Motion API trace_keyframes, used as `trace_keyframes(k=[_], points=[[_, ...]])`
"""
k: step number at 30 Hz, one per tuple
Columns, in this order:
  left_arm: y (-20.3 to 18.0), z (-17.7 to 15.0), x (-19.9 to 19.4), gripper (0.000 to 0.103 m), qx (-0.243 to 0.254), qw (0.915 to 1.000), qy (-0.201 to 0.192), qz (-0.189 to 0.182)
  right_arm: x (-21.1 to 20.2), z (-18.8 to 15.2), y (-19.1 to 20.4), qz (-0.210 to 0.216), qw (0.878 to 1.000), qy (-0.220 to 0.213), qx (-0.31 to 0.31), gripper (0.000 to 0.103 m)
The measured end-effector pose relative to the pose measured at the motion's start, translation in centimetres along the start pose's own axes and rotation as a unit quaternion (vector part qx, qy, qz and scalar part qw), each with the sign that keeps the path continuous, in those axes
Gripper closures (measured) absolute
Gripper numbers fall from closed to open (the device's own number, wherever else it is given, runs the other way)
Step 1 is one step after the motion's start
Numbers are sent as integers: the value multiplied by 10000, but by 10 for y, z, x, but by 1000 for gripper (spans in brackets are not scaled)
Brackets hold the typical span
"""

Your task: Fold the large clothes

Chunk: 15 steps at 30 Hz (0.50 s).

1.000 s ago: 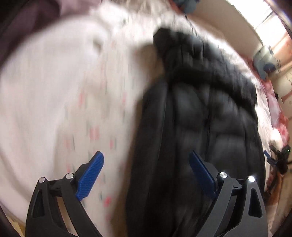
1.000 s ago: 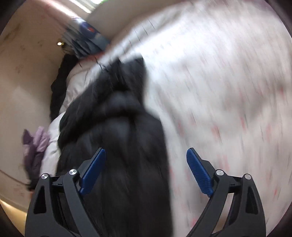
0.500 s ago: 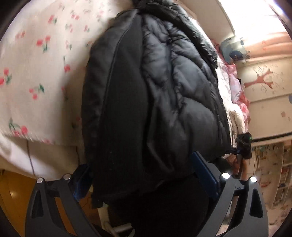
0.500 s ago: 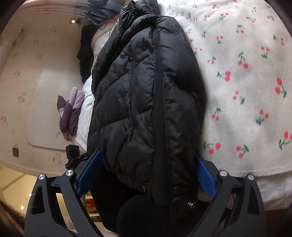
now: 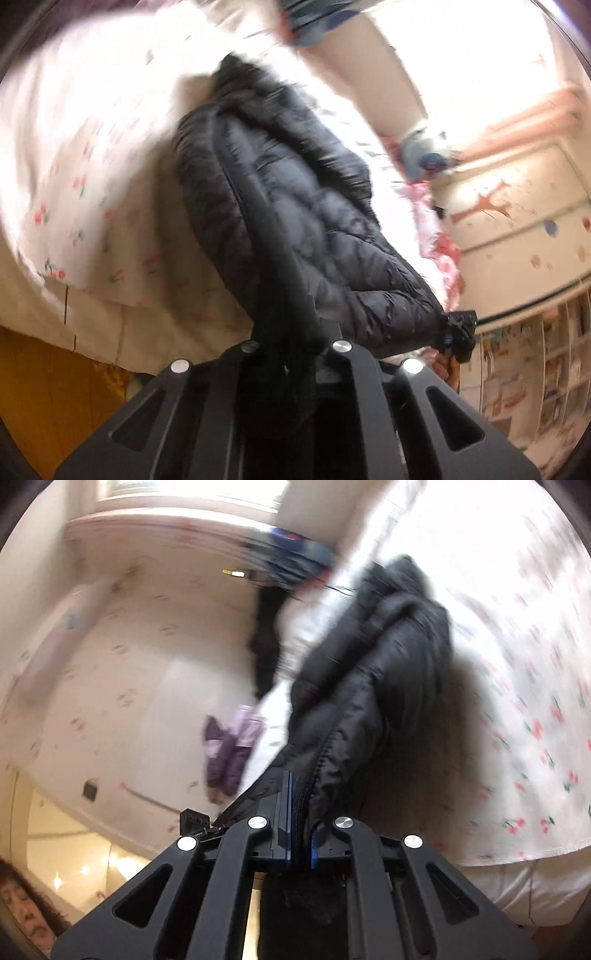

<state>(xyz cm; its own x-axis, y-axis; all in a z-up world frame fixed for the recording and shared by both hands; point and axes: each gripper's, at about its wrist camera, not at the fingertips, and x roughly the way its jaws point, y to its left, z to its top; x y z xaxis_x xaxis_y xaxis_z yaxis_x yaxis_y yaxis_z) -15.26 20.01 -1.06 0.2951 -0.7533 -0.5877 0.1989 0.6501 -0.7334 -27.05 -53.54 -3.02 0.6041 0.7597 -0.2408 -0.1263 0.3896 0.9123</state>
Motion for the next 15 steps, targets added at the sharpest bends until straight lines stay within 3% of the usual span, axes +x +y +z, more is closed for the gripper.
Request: trace_keyframes(k=[4, 6, 8, 10, 12, 14, 15], points=[[-28, -22, -35, 94, 378, 9992, 97, -96, -41, -14, 32, -53, 9992, 148, -354, 96], [-26, -44, -44, 94, 608, 9973, 416, -57, -62, -31, 28, -320, 9984, 292, -373, 96], [-15, -68, -38, 87, 866, 9914, 973, 153, -79, -59, -4, -581, 9938, 942, -46, 90], [19, -96, -29, 76, 864, 9795, 1659, 751, -99, -79, -44, -1391, 9818, 1238, 361, 80], [61, -102, -38, 76, 442, 9710, 1798, 1514, -131, -77, -72, -2030, 9718, 867, 826, 78], [88, -90, -60, 74, 5, 9661, 1502, 2100, -148, -55, -73, -2111, 9730, 384, 852, 75], [91, -73, -74, 72, -139, 9672, 1112, 2280, -142, -37, -65, -2096, 9754, 268, 626, 71]])
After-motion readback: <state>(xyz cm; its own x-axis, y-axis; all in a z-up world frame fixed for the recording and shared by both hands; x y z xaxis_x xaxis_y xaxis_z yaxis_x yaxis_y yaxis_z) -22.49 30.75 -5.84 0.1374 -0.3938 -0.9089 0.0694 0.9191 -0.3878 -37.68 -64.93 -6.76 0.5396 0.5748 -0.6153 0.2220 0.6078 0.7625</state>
